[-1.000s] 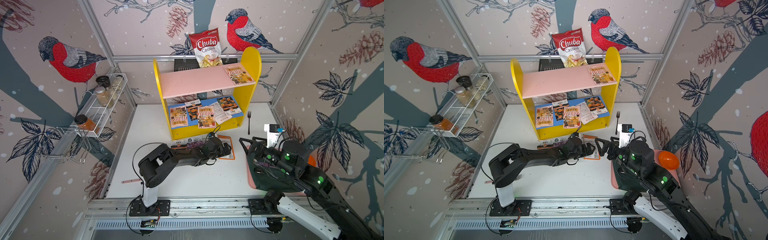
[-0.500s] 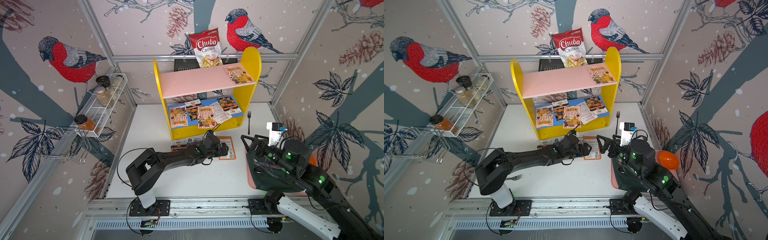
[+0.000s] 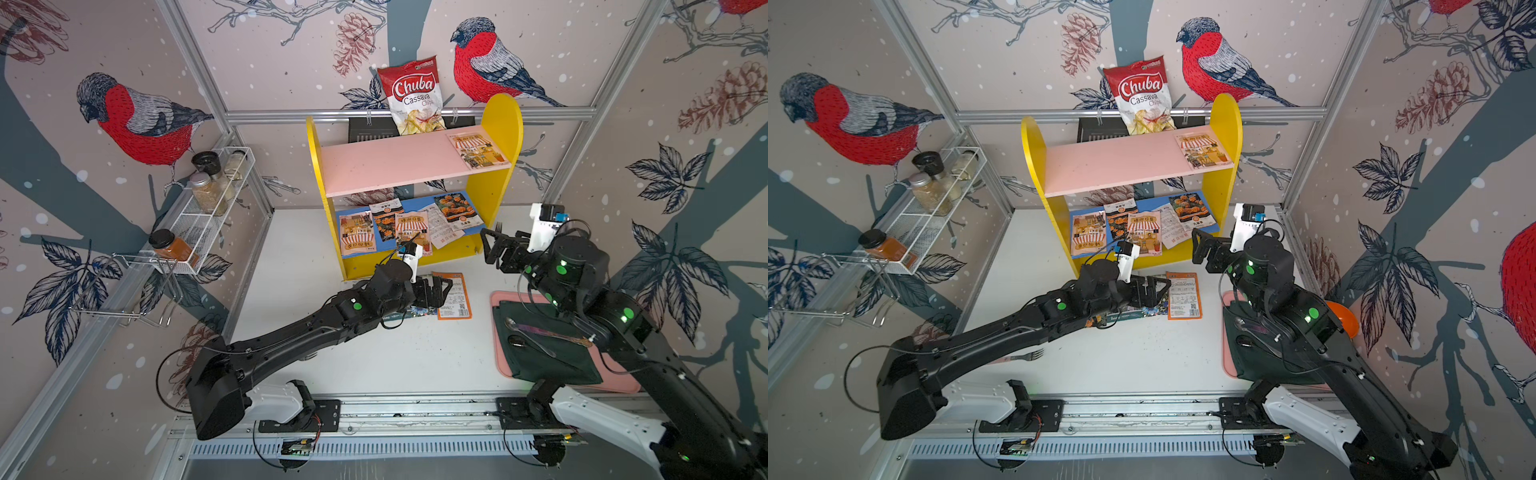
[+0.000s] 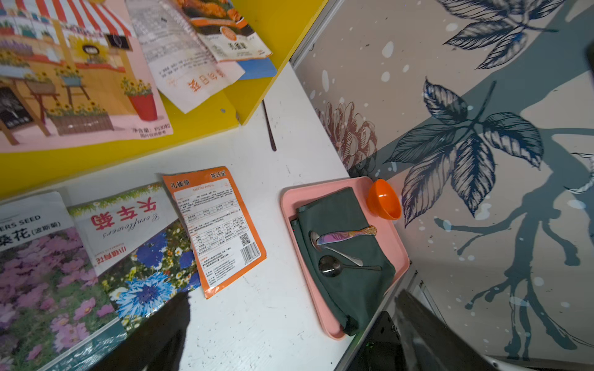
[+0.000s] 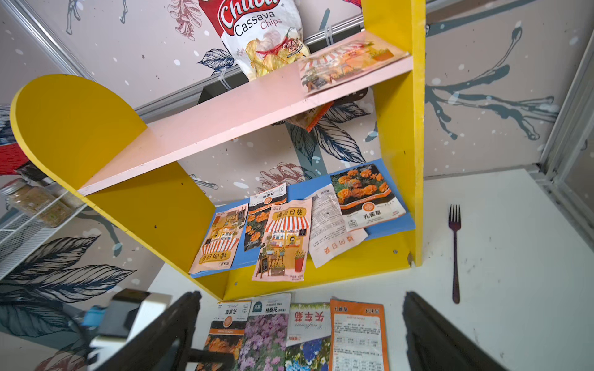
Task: Take the seed bag off the shelf
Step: Place the seed packet at the center of the board.
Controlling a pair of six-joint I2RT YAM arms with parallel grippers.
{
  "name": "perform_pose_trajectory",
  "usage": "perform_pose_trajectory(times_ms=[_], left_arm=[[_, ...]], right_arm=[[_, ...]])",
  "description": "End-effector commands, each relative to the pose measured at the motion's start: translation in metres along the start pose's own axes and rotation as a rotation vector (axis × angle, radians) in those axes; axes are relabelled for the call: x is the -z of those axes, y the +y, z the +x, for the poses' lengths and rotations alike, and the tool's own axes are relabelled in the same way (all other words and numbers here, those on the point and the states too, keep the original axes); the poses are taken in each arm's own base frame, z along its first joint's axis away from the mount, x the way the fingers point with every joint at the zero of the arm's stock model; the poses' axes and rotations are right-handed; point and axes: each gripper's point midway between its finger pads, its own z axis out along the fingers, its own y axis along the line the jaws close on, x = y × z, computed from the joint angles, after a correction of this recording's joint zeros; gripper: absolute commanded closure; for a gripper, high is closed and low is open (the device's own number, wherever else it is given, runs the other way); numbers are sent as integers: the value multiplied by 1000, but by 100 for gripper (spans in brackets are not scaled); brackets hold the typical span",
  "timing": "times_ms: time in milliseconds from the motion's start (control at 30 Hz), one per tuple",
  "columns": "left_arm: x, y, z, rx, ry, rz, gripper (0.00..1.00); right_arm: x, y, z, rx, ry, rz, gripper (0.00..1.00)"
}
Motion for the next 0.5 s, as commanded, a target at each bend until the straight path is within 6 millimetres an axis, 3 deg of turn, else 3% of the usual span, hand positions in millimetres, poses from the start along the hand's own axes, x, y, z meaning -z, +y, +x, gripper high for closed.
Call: perform_pose_trajectory(times_ms=[0, 200, 467], left_arm=[[15, -3, -2, -57, 3, -3, 1], [48, -17, -24, -111, -85, 42, 1], [82, -18, -32, -141, -163, 70, 2]], right_arm=[[-8, 5, -33, 76, -64, 7, 0], [-41, 12, -68, 125, -61, -3, 0], [-96, 18, -89, 143, -16, -65, 0]])
